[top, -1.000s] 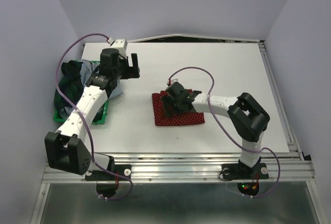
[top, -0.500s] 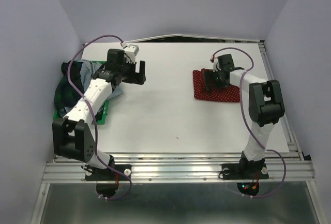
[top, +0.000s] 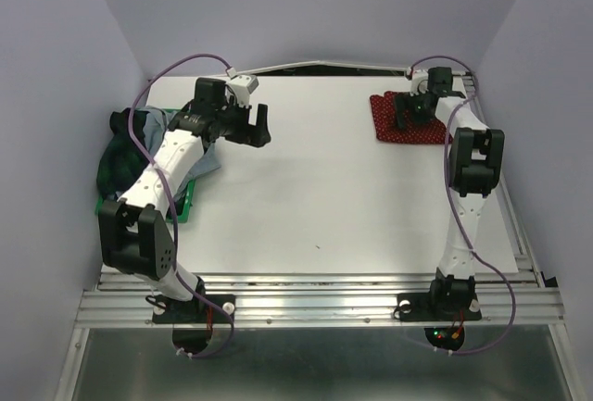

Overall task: Fold and stack the skirts
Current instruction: Neatly place the folded skirt to the corner

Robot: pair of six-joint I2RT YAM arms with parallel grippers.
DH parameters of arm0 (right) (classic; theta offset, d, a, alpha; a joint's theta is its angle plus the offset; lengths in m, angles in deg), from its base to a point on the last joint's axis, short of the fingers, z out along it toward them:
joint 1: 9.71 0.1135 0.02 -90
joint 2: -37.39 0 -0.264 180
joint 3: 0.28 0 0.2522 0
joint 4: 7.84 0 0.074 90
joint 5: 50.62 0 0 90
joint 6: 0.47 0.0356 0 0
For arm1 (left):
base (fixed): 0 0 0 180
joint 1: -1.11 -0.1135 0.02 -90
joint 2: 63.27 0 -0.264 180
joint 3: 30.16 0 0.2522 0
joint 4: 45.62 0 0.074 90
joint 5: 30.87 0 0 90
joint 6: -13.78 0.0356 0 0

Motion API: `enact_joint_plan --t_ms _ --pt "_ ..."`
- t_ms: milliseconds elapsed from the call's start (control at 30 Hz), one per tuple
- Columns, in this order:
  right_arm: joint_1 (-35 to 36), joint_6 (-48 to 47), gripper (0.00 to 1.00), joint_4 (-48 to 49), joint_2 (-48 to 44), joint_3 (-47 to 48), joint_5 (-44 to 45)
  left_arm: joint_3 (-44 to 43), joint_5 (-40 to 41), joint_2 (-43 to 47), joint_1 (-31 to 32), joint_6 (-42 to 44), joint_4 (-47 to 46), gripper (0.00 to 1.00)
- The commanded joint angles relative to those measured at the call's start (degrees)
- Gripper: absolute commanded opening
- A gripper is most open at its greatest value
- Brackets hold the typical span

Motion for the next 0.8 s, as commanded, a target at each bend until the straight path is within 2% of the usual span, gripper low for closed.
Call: enact_joint_plan --t_ms 0,233,333,533,700,767 --pt "-1.92 -3.95 1.00 -5.74 8.13 2.28 4.77 -1.87 -1.75 -0.26 0.00 1.37 0.99 0.99" --pt "-3.15 -4.04 1.00 -6.71 11.21 9.58 4.69 -2.58 -0.79 -1.31 0.00 1.98 1.34 0.99" --pt "-3.15 -3.17 1.00 -6.62 8.93 12.48 3.20 -2.66 -0.96 -1.14 -0.09 3.04 0.82 0.98" --pt "-3.15 0.52 1.00 -9.78 1.31 25.31 -1.02 -3.45 -0.79 -0.44 -0.09 5.76 -0.94 0.99" --pt "-3.15 4.21 1.00 -8.90 -10.30 21.99 -4.63 -5.47 -0.09 0.35 -0.09 6.82 -3.05 0.99" --pt "-3.15 6.40 1.00 -11.52 -16.17 17.08 -7.26 -6.35 0.52 0.44 -0.09 7.69 -3.23 0.99"
